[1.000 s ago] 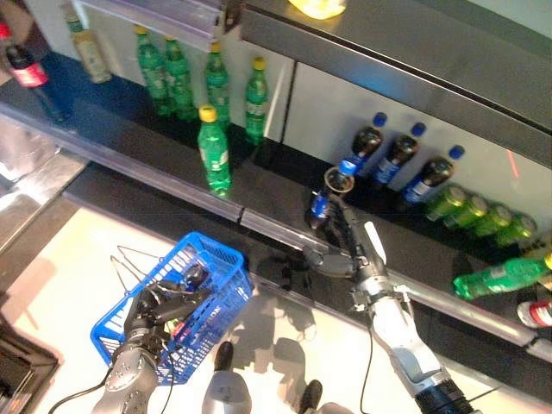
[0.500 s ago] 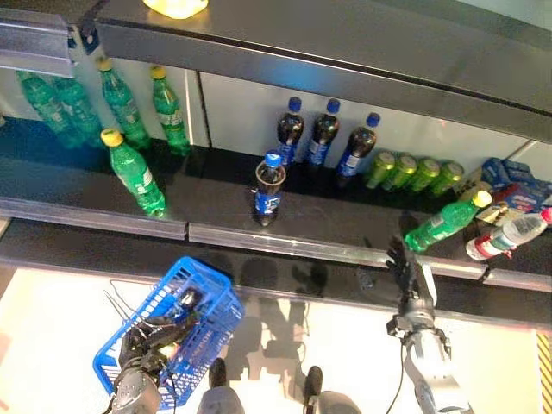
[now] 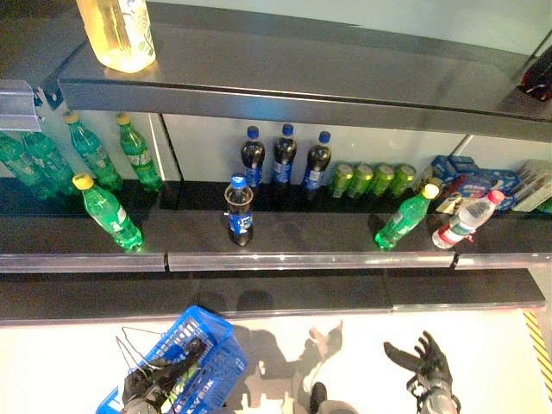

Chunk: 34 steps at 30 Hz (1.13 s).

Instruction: Pick up the drink and place into the basket.

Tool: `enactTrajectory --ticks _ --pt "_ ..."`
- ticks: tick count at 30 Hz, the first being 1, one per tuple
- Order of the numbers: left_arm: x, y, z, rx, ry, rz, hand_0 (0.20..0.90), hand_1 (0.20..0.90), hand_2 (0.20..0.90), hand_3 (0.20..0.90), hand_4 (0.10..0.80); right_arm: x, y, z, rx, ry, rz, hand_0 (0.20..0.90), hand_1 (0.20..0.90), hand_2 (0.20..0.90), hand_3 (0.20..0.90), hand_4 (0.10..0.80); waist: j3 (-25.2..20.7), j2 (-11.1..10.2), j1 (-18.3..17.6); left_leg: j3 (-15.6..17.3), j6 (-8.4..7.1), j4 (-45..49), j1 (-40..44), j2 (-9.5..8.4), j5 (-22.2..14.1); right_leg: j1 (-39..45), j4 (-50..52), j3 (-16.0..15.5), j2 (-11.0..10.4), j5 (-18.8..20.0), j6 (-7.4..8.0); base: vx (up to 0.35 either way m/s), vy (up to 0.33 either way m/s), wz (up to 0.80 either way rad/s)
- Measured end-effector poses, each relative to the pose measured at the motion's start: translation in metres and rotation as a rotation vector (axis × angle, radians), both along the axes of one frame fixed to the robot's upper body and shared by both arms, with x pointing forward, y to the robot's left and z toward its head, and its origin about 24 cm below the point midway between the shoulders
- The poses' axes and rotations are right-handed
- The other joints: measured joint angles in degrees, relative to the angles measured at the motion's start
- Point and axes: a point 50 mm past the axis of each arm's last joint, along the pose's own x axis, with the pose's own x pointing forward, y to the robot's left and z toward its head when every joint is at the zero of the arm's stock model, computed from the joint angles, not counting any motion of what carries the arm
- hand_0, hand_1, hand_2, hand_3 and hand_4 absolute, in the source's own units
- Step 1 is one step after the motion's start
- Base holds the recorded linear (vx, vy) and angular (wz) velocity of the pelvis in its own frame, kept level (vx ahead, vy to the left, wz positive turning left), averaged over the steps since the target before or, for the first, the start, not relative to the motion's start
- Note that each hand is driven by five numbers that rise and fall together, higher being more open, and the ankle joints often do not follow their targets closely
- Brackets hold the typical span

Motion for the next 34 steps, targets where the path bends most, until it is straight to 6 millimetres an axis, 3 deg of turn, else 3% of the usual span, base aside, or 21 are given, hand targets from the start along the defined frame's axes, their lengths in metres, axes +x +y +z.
enactTrajectory --ticks 5,13,34 --pt "-0.03 -0.001 -0.013 -0.04 0.094 -0.002 0.3 0.3 0.3 0.2 0.1 -0.045 -0.003 -0.018 0.14 0.177 -0.017 0.9 0.9 0.9 0.9 0.8 -4.08 1.76 0.14 1.08 -0.04 -0.24 0.83 -0.12 -0.95 0.12 0.0 1.1 -0.11 -0.47 0.17 0.01 -0.004 -0.11" --pt "-0.047 -0.006 -0.021 -0.125 0.164 -0.074 0.3 0.3 0.3 0.2 0.1 -0.072 0.005 -0.028 0.277 0.373 0.028 0.9 0.9 0.9 0.9 0.8 -7.36 3.22 1.8 0.99 -0.09 -0.23 0.83 -0.4 -1.04 0.19 0.0 1.04 -0.06 -0.53 0.22 0.013 0.006 0.0" --pt "-0.052 -0.013 -0.025 -0.146 0.278 -0.252 0.3 0.3 0.3 0.2 0.1 -0.073 0.004 -0.029 0.25 0.458 0.149 0.9 0.9 0.9 0.9 0.8 -8.4 3.66 3.01 0.86 0.01 -0.25 0.72 -0.93 -1.13 0.12 0.01 0.99 -0.44 -0.68 0.39 -0.006 0.0 0.0"
